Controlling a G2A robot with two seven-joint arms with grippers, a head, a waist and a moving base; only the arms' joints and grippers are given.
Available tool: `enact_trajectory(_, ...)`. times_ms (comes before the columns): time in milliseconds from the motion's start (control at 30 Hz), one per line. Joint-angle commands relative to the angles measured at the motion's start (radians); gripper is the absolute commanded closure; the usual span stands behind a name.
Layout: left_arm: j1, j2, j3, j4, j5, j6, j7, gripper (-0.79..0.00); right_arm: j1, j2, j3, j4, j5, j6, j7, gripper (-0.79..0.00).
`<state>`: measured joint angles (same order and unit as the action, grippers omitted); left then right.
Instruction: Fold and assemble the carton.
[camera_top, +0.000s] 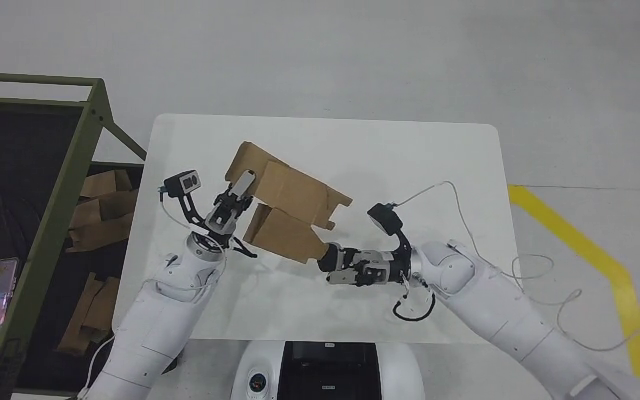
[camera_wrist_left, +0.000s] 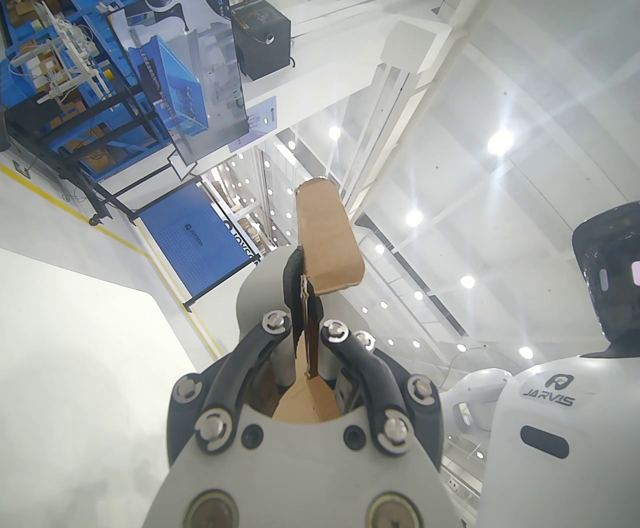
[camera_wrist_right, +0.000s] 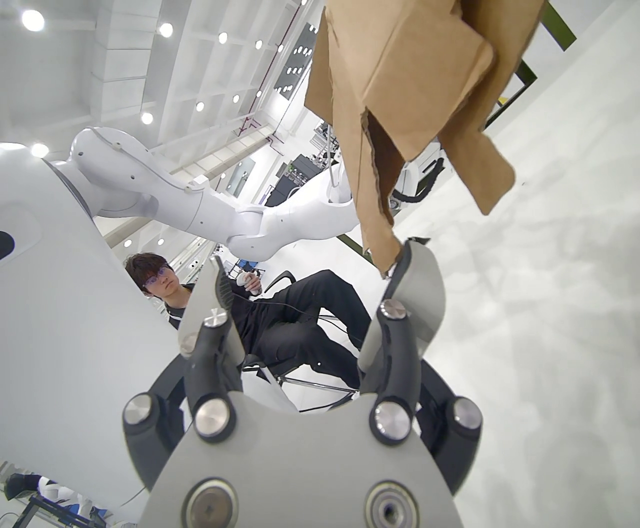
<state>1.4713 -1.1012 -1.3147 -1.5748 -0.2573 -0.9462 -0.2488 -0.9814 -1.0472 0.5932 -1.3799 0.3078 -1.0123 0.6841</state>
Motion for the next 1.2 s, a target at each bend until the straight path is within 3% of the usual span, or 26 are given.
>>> enact_trajectory(0, -0.001, -0.001, -0.001, -0.002, 0.000, 0.001, 0.000, 0.000, 0.003, -0.005, -0.002, 0.008, 0.008, 0.000, 0.009, -0.416)
enact_trajectory(567, -0.002, -0.013, -0.001, 0.005, 0.001, 0.002, -0.016, 0.000, -0.001, -0.037, 0.028, 0.039, 0.029, 0.000, 0.041, -0.256)
enact_trajectory(733, -0.005, -0.018, 0.000, 0.010, 0.008, 0.017, -0.006, 0.000, -0.010, -0.043, 0.042, 0.040, 0.020, 0.000, 0.042, -0.240)
enact_trajectory(1067, -0.007, -0.026, 0.002, 0.012, 0.024, 0.029, 0.004, 0.000, -0.035, -0.051, 0.084, 0.032, -0.065, 0.000, -0.016, -0.135)
enact_trajectory(1167, -0.007, -0.029, 0.001, 0.012, 0.024, 0.030, 0.008, 0.000, -0.041, -0.054, 0.089, 0.027, -0.085, 0.000, -0.030, -0.135)
